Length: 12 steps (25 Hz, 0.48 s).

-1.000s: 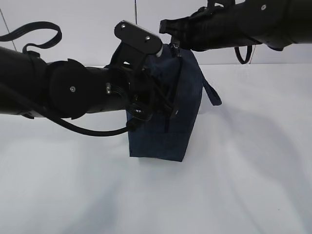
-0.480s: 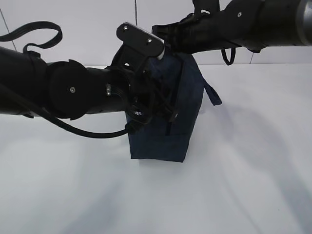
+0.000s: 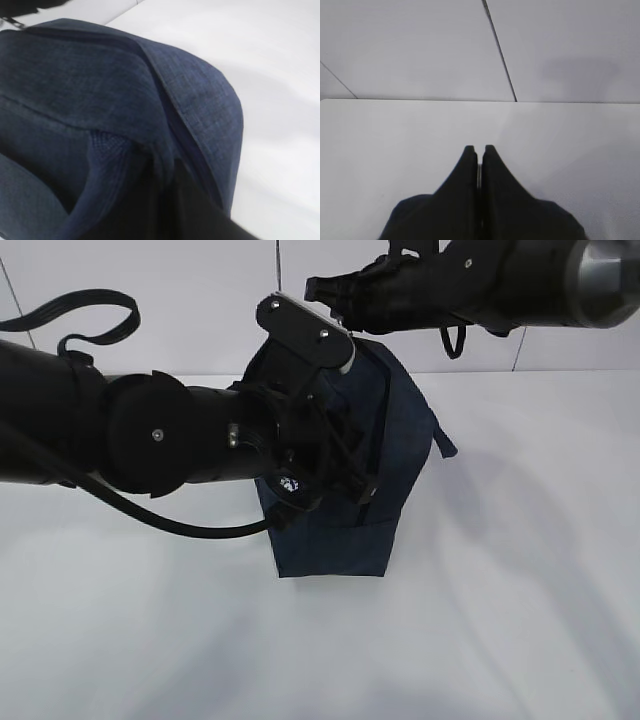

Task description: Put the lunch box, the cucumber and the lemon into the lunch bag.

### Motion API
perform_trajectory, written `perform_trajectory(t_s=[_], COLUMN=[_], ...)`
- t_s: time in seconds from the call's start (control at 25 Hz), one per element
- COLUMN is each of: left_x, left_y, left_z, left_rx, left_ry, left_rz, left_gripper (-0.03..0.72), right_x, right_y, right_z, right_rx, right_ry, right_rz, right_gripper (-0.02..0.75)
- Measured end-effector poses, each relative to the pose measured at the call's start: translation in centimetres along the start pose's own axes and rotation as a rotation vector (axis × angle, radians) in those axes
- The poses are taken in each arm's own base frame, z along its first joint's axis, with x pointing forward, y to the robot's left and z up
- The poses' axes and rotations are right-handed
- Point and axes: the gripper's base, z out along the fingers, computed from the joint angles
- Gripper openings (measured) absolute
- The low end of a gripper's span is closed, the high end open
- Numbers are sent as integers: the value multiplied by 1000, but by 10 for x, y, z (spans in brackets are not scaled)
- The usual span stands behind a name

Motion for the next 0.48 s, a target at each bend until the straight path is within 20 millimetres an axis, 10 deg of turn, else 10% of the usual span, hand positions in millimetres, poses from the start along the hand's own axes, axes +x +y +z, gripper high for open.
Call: perform_trajectory(t_s=[0.48], left_x=[2], left_y=[-3], left_z=[0], left_rx=[22], left_ry=[27], left_rz=[28], left_gripper=[-8], right_x=[-6], right_y=[-19], right_z=[35], right_rx=[9], right_ry=[0], right_rz=[7], right_gripper=[0])
